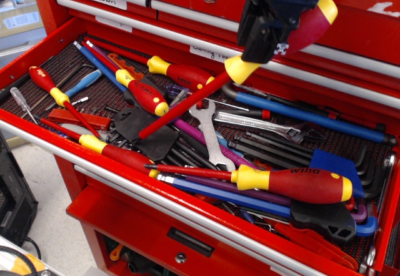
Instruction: Pick up red srewdriver
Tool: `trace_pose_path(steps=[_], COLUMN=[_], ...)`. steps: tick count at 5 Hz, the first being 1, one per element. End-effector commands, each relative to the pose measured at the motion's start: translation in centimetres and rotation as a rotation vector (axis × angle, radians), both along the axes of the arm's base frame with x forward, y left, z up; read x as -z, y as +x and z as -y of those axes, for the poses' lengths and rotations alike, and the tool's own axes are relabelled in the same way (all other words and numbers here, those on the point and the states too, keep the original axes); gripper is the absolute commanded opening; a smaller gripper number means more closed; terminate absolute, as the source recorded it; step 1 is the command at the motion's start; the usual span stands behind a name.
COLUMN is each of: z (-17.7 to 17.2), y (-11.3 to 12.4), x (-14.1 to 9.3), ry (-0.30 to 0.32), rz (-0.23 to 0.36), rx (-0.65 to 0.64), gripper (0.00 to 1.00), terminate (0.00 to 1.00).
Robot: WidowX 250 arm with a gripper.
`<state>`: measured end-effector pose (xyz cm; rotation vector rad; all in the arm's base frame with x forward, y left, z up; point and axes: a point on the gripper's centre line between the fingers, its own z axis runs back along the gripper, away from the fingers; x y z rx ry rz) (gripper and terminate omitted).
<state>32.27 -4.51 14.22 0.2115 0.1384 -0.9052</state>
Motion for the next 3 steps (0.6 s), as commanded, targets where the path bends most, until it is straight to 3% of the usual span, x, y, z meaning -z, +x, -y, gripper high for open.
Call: trace_pose_path(steps=[1,2,3], z=[0.4,0.2,0.0], y=[-0.6,-1.0,-1.2], x=[-7.5,-10.7,-11.9], ry=[0.109,0.213,0.246], rz=[0.069,0.054,0.091], rx=[0.038,0.045,0.105], gripper=[0.00,0.00,0.00], terminate=[0.00,0.00,1.00])
